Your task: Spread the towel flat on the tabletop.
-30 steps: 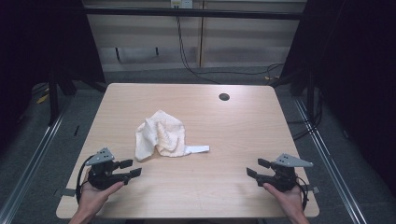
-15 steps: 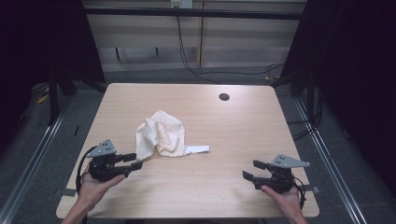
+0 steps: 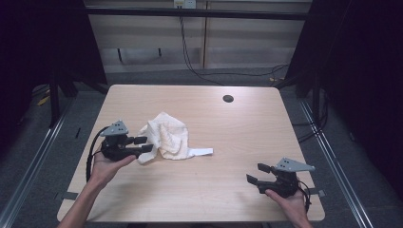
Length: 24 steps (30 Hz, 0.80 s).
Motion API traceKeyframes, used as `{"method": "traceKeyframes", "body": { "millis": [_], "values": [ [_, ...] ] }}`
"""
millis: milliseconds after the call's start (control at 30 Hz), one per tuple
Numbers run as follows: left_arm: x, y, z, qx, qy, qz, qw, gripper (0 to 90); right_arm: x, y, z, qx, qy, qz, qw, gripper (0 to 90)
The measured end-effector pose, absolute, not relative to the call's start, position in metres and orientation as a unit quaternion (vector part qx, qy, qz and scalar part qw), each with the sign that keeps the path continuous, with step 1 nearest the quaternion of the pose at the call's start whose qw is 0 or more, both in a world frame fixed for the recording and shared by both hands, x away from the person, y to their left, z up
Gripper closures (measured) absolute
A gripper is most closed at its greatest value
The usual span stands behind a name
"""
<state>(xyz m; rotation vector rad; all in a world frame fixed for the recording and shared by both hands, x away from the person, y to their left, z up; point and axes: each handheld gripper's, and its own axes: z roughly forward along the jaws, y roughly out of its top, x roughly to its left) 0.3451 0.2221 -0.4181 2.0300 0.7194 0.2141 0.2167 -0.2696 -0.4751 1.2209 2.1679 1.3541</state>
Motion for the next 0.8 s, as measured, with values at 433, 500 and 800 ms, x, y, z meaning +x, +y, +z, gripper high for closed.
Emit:
{"method": "traceKeyframes", "body": {
  "millis": [433,500,800],
  "values": [
    [0.383,0.204,-0.422,0.844,0.303,0.106,0.430,48.7,0.219,-0.267,-0.476,0.424,0.758,0.472,0.147,31.2],
    [0.394,0.202,-0.427,0.847,0.306,0.101,0.423,45.4,0.218,-0.267,-0.477,0.420,0.762,0.471,0.145,31.0],
    [0.417,0.196,-0.456,0.848,0.334,0.083,0.403,36.3,0.218,-0.266,-0.477,0.418,0.762,0.471,0.149,31.1]
  ]
}}
